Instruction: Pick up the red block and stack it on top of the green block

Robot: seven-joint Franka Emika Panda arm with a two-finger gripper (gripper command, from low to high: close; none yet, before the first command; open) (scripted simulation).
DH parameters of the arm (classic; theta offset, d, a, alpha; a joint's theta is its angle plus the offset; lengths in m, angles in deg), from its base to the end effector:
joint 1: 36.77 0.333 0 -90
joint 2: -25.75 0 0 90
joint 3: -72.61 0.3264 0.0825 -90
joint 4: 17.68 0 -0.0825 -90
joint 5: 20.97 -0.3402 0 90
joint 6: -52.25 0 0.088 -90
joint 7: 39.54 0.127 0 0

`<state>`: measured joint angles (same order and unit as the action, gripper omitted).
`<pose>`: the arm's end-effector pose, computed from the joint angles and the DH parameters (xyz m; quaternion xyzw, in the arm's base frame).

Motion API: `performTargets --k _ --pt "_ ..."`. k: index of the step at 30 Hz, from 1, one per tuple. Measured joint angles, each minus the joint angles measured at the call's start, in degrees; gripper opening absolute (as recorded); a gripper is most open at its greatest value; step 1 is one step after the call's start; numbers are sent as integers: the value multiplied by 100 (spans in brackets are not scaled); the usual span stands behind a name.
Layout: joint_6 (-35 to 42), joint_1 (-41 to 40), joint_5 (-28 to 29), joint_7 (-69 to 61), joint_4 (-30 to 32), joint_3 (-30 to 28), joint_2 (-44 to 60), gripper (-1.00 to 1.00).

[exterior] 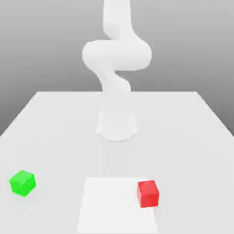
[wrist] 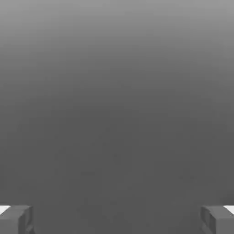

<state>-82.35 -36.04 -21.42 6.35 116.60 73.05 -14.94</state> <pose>0.3441 0.0082 0.6572 -0.8656 0.3578 -0.3208 0.1407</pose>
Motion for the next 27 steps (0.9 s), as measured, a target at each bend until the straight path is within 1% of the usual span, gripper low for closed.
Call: performTargets --k 11,16,20,26,27 --pt "-1272 282 -132 76 1125 318 2327 0" --pt "-1840 392 -69 197 1627 479 3366 0" --pt "-2298 514 89 367 2021 574 4200 0" --pt "-3300 686 458 653 1954 333 5450 0" --pt "-3430 722 498 684 1932 289 5604 -100"
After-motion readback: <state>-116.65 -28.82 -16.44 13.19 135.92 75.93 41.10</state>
